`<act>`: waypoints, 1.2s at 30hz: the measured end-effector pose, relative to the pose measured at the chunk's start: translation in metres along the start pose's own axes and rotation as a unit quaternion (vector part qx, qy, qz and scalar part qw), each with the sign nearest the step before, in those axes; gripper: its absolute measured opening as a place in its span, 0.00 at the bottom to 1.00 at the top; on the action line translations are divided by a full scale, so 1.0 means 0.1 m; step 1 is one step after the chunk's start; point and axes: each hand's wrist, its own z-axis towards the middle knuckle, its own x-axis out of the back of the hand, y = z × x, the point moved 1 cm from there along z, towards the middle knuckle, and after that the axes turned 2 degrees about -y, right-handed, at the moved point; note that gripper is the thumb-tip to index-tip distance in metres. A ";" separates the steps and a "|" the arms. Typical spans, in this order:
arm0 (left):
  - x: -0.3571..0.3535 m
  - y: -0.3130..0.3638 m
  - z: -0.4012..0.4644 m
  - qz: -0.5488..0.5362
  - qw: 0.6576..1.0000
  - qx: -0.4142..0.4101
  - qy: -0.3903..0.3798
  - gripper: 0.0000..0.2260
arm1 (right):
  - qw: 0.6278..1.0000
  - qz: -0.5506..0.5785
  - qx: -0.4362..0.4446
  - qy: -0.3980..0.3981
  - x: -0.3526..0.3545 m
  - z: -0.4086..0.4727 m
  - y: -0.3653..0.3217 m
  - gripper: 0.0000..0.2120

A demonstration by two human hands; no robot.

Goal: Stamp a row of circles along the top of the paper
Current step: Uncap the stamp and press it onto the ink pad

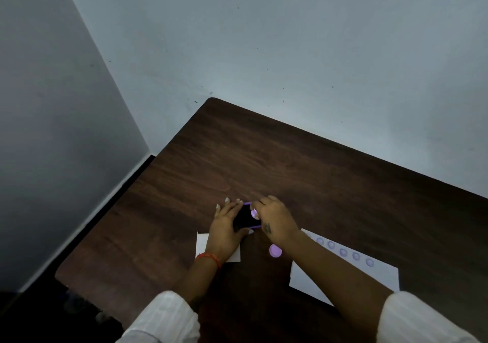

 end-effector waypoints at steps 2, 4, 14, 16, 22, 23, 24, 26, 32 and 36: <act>0.00 0.00 -0.01 -0.001 1.000 -0.003 0.004 0.30 | 1.000 0.002 -0.007 -0.004 0.01 0.01 0.00 0.10; -0.01 0.00 -0.01 -0.004 1.000 -0.003 0.006 0.30 | 1.000 0.011 0.020 0.000 0.05 0.01 0.02 0.08; -0.01 0.01 -0.01 -0.006 1.000 0.003 0.006 0.30 | 1.000 -0.002 0.004 0.011 -0.05 -0.05 0.00 0.15; 0.01 0.02 -0.02 -0.009 1.000 0.011 -0.006 0.30 | 0.998 0.053 -0.015 0.022 0.00 -0.04 0.00 0.08; 0.03 0.03 -0.02 -0.020 1.000 0.015 -0.013 0.31 | 0.994 0.100 -0.020 -0.028 0.14 0.03 0.21 0.06; 0.03 0.02 -0.02 -0.020 1.000 0.015 -0.011 0.31 | 0.997 0.080 -0.004 -0.019 0.09 -0.01 0.20 0.06; 0.03 0.02 -0.02 -0.018 1.000 0.014 -0.009 0.31 | 0.998 0.061 0.004 -0.013 0.06 -0.04 0.19 0.07; 0.02 0.01 -0.01 -0.017 1.000 0.014 -0.008 0.31 | 0.999 0.028 0.001 -0.018 0.01 -0.05 0.16 0.10; 0.01 0.01 0.00 -0.018 1.000 0.015 -0.009 0.31 | 1.000 0.027 -0.003 0.004 0.00 -0.01 0.16 0.10; 0.02 0.00 -0.01 -0.023 0.999 0.021 -0.013 0.31 | 0.997 -0.007 0.066 -0.047 0.07 0.03 0.28 0.11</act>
